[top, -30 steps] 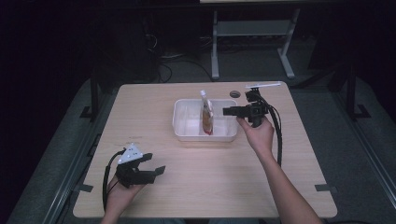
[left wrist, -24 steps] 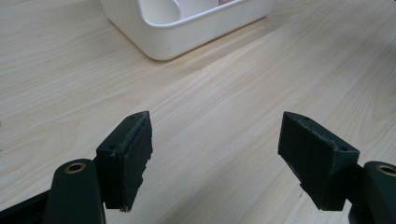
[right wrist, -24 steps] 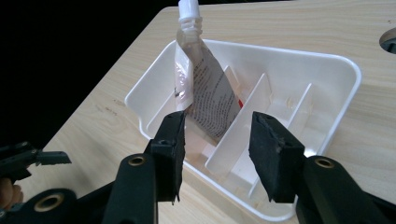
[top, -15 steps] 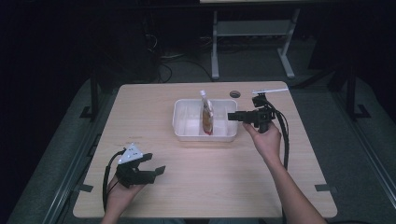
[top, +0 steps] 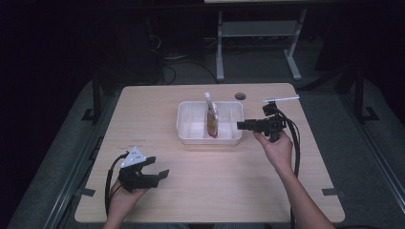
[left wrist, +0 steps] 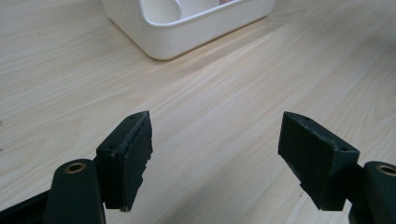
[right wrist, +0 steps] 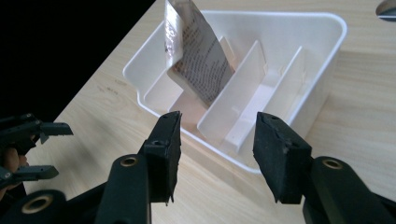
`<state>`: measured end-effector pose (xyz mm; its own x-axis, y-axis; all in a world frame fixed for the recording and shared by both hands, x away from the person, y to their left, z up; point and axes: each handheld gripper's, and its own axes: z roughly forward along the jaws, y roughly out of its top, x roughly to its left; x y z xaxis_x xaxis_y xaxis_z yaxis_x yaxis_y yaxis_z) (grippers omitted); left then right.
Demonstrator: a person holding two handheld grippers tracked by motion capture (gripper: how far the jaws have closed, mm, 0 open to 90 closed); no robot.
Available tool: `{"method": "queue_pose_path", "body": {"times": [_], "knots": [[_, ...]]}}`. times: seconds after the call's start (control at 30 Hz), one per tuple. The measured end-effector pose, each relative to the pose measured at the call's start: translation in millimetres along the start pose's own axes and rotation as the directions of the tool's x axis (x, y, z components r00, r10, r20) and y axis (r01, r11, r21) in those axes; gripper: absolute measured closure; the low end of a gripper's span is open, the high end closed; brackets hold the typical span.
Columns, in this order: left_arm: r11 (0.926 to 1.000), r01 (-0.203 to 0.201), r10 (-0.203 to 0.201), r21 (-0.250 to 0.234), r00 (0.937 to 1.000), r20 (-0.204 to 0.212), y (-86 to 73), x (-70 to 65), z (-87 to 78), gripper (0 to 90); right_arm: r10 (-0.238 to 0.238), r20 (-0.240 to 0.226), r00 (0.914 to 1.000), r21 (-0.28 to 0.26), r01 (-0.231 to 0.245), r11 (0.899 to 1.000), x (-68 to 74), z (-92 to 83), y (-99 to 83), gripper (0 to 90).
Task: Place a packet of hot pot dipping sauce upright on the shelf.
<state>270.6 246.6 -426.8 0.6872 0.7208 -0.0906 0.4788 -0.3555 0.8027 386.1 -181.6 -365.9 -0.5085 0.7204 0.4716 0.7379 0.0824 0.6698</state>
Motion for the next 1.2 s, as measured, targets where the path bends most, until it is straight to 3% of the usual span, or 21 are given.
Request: {"method": "queue_pose_path", "body": {"times": [1.2], "knots": [[1.0, -0.004, 0.004, 0.008, 1.0, 0.002, -0.5, -1.1, 2.5, 25.3, 0.023, 0.002, 0.9997, 0.052, -0.023, 0.998, -26.7, -23.1, -51.7, 45.3]]}}
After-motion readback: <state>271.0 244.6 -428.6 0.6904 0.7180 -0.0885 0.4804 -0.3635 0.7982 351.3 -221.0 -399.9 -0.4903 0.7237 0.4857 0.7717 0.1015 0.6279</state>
